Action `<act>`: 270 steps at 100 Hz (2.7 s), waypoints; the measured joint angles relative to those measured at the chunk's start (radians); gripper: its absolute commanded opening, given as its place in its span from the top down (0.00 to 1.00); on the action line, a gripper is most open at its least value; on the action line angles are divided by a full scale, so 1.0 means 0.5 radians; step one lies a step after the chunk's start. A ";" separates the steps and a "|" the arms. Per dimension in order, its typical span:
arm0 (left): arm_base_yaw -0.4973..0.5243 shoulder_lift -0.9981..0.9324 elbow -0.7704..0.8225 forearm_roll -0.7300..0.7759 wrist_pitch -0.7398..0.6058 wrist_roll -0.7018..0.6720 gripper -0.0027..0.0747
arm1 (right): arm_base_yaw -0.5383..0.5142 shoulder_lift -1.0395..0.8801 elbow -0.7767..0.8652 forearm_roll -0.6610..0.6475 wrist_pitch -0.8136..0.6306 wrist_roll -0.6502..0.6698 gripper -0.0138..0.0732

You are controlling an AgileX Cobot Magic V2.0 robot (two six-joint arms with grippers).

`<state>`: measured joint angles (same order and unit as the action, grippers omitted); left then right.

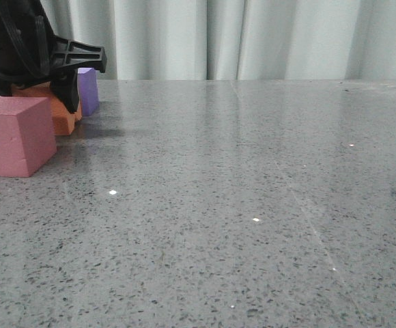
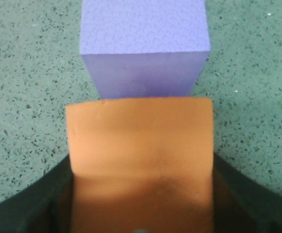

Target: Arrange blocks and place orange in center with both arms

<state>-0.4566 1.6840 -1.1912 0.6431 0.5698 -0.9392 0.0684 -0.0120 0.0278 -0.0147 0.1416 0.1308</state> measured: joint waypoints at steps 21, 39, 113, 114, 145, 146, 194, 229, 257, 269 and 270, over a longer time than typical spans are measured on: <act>0.000 0.011 -0.004 0.000 0.003 0.004 0.78 | 0.000 0.000 0.000 0.000 0.000 0.000 0.92; 0.000 0.015 -0.006 0.000 0.009 0.004 0.78 | 0.000 0.000 0.000 0.000 0.000 0.000 0.92; 0.000 -0.049 -0.002 -0.012 0.077 0.061 0.11 | 0.000 0.000 0.000 0.000 0.000 0.000 0.92; 0.000 -0.058 -0.002 -0.012 0.076 0.061 0.11 | 0.000 0.000 0.000 0.000 0.000 0.000 0.92; 0.000 -0.391 -0.002 -0.017 0.109 0.105 0.11 | 0.000 0.000 0.000 0.000 0.000 0.000 0.92; 0.000 -0.403 -0.002 -0.017 0.114 0.109 0.11 | 0.000 0.000 0.000 0.000 0.000 0.000 0.92; 0.000 -1.521 0.492 0.125 0.086 0.165 0.20 | 0.000 0.000 0.000 0.000 0.000 0.000 0.92; 0.000 -2.400 1.176 0.282 0.072 0.165 0.76 | 0.000 0.000 0.000 0.000 0.000 0.000 0.92; 0.000 -2.721 1.446 0.287 0.101 0.165 0.99 | 0.000 0.000 0.000 0.000 0.000 0.000 0.92; 0.000 -2.734 1.461 0.287 0.102 0.165 0.99 | 0.000 0.000 0.000 0.000 0.000 0.000 0.92; 0.000 -2.734 1.461 0.287 0.102 0.165 0.99 | 0.000 0.000 0.000 0.000 0.000 0.000 0.92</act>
<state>-0.4566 0.3168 -0.4608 0.7864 0.6210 -0.8566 0.0684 -0.0120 0.0278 -0.0147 0.1416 0.1308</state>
